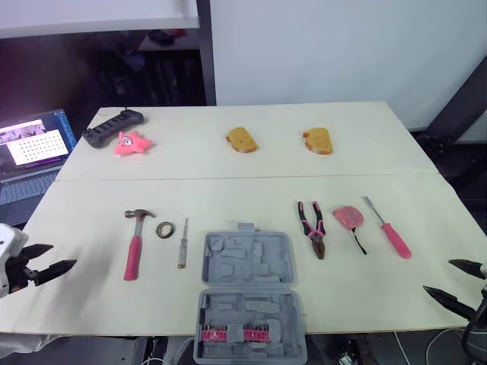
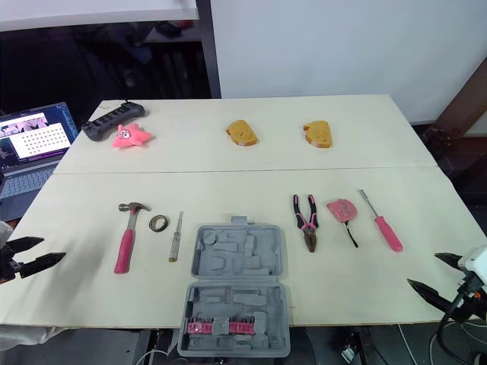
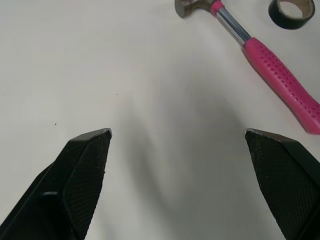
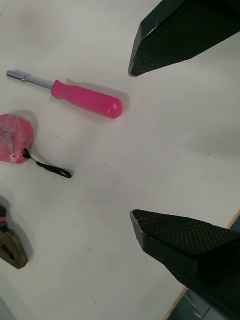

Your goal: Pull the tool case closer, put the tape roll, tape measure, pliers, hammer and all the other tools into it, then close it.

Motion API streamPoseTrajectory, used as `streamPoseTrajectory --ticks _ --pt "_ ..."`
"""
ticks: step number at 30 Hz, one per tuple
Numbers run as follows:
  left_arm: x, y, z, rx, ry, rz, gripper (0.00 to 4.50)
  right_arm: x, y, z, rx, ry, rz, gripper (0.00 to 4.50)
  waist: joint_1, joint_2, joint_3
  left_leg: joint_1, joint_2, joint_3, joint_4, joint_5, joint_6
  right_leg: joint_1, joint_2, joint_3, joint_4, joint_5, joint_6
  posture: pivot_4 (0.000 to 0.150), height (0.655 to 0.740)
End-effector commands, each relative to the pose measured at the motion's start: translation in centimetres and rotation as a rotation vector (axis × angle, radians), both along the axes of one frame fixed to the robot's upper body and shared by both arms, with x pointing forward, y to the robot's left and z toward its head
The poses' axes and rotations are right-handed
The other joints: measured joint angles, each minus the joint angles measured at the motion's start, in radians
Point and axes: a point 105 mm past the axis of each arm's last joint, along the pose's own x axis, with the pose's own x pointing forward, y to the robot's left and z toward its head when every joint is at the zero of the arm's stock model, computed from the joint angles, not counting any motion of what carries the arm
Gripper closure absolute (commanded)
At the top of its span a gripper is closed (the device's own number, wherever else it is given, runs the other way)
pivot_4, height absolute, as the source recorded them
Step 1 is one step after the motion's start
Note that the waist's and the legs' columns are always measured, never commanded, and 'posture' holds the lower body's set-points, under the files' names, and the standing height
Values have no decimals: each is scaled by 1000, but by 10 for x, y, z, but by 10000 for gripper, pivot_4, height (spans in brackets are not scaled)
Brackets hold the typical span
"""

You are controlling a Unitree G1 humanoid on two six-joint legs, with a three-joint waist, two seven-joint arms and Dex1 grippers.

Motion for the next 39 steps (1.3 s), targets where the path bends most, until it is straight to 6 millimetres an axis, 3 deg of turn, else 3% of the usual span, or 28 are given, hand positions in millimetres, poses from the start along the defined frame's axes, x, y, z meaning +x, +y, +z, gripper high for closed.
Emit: streamPoseTrajectory --ticks 1,5,11,17,21,29,39 --pt "5 0 9 16 -40 0 621 6 6 12 -5 -60 15 0 0 0 0 0 0 0 0 0 0 0 0 0 0 0 0 1500 7219" --pt "12 -7 10 8 -56 -24 621 22 40 31 30 -127 101 0 -2 0 0 0 0 0 0 0 0 0 0 0 1 0 0 1500 7219" --pt "31 -27 16 -13 -94 -99 621 48 140 69 154 -237 358 0 0 1 0 0 0 0 1 0 0 -1 0 1 2 0 0 1500 7219" --pt "52 -41 27 23 -120 -185 621 47 210 72 208 -203 607 0 2 -3 -1 -2 -1 -2 1 0 0 -2 0 0 2 0 0 1500 7219" --pt "57 -59 34 65 -110 -380 621 49 231 66 198 -178 690 0 1 -4 -1 -2 -1 -2 1 0 0 -2 0 -1 2 0 0 1500 7219" --pt "67 -96 29 191 15 -751 621 61 247 57 153 -153 748 0 -1 -4 -1 -2 -1 -1 2 0 -1 -2 0 -1 3 1 -1 1500 7219" --pt "87 -127 9 324 147 -949 621 73 266 54 125 -170 761 0 -3 -4 -1 -3 -1 -1 3 1 -1 -3 1 -1 4 1 0 1500 7219"
